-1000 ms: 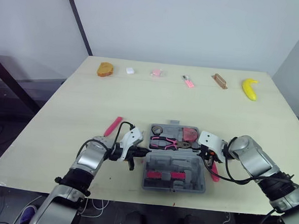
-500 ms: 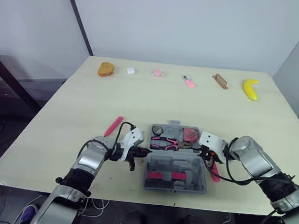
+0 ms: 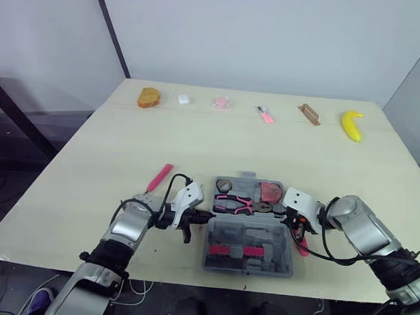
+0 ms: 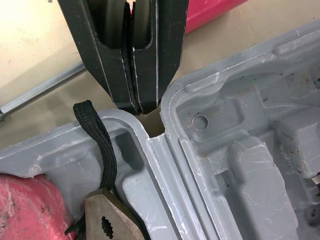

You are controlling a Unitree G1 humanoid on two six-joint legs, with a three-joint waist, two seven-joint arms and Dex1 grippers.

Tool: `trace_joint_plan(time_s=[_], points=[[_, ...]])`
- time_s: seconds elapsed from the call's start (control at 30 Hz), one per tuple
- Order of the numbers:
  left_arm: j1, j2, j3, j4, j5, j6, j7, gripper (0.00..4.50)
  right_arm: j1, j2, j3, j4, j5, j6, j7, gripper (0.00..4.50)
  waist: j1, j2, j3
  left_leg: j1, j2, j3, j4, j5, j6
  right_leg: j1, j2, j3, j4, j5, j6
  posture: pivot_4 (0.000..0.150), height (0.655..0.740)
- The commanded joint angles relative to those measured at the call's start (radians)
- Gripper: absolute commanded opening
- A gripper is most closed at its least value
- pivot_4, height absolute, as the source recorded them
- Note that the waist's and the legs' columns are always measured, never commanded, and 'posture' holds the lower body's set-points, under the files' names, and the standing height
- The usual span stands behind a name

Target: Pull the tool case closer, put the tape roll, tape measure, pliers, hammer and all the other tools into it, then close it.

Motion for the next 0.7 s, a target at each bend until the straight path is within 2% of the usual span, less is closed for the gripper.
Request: trace_joint_plan(time_s=[0.03,0.33,0.5,0.7], points=[[-0.009,-0.015,-0.022,-0.01,-0.002,-0.031,-0.007,0.05,-0.006,0.011,-0.02,-0.039,0.024,-0.016,-0.001,0.02,0.0,0.0,0.0,0.0,0.0,0.0,0.0,0.0,0.0,0.0,0.0,0.0,0.0,0.0,0.0,0.15,0.74],[0.025,0.029,0.052,-0.019,-0.032,-0.086,0.011,0.05,0.007,0.018,-0.098,-0.085,0.077,-0.012,-0.021,0.02,-0.004,0.0,0.0,0.0,0.0,0.0,0.0,0.0,0.0,0.0,0.0,0.0,0.0,0.0,0.0,0.15,0.74],[0.114,0.043,0.177,-0.14,-0.178,-0.144,-0.022,0.05,0.073,0.046,-0.294,-0.175,0.23,-0.039,-0.039,0.02,-0.004,-0.001,0.002,0.0,0.001,0.0,-0.001,0.0,0.0,-0.001,0.0,0.001,0.0,0.0,0.0,0.15,0.74],[0.241,0.048,0.326,-0.265,-0.311,-0.104,0.039,0.05,0.24,0.105,-0.498,-0.26,0.373,-0.215,-0.08,0.02,0.004,-0.001,0.002,0.001,0.0,0.001,-0.001,0.0,0.0,0.001,-0.001,0.0,-0.001,0.0,0.001,0.15,0.74]])
